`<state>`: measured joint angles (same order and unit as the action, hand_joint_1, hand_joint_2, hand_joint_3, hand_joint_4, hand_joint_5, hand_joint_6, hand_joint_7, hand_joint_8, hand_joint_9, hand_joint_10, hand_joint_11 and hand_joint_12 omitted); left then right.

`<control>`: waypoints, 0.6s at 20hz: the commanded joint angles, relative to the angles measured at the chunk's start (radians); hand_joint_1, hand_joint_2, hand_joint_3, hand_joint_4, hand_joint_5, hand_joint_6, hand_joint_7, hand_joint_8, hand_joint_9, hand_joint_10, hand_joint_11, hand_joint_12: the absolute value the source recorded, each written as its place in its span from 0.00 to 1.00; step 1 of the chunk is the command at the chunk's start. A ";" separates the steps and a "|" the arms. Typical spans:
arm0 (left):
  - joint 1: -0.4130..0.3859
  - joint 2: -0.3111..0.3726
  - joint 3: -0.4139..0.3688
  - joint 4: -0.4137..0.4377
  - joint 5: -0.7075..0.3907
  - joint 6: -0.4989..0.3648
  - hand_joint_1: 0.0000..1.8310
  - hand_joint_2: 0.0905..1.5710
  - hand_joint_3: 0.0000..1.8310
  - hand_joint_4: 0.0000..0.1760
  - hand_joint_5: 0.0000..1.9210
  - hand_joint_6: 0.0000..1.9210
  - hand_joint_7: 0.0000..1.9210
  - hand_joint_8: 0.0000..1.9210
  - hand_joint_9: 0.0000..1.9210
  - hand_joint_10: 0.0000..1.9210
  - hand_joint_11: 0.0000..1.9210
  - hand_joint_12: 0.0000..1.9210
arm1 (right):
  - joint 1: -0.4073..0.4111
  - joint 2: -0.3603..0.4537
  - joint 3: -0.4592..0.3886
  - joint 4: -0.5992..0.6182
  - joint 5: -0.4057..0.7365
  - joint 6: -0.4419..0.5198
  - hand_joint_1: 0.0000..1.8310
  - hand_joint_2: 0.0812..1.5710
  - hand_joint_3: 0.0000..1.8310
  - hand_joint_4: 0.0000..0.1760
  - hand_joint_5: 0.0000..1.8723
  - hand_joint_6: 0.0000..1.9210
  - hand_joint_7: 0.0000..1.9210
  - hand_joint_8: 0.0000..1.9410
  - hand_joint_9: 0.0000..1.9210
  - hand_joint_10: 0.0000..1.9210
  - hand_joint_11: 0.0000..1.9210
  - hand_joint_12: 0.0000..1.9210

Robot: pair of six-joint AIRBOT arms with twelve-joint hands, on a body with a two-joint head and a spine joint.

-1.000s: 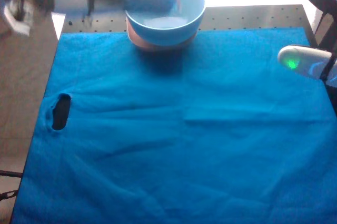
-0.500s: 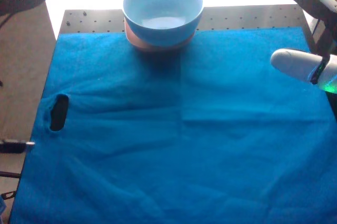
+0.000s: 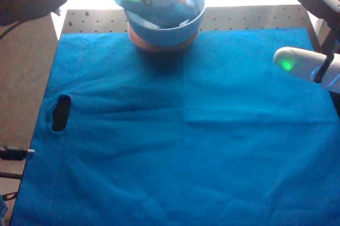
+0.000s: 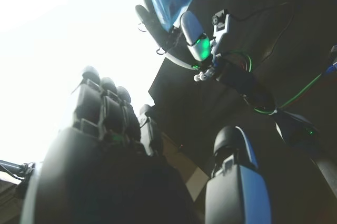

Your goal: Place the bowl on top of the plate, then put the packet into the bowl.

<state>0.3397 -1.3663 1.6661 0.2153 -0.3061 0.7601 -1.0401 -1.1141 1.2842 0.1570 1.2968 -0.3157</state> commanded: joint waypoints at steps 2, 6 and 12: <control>-0.003 0.040 -0.033 -0.007 -0.164 -0.002 0.35 0.58 0.00 0.72 0.14 0.00 0.15 0.00 0.18 0.00 0.00 0.38 | 0.006 -0.001 0.001 0.011 0.123 0.006 0.21 0.69 0.01 1.00 0.00 0.00 0.00 0.00 0.00 0.00 0.00 0.00; 0.080 0.234 -0.209 -0.021 -0.376 -0.002 0.27 0.61 0.00 0.85 0.09 0.00 0.09 0.00 0.10 0.00 0.00 0.30 | -0.002 0.026 -0.012 0.011 0.123 0.006 0.21 0.68 0.00 1.00 0.00 0.00 0.00 0.00 0.00 0.00 0.00 0.00; 0.595 0.480 -0.489 -0.353 -0.872 -0.002 0.40 0.58 0.00 0.59 0.07 0.00 0.05 0.00 0.03 0.00 0.00 0.12 | -0.089 0.093 -0.074 0.021 0.187 0.005 0.25 0.66 0.00 1.00 0.00 0.00 0.00 0.00 0.00 0.00 0.00 0.00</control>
<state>1.0180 -0.8783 1.1454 -0.1661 -1.0008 0.7620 -1.1519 -1.0187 1.1999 0.1726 1.3556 -0.3157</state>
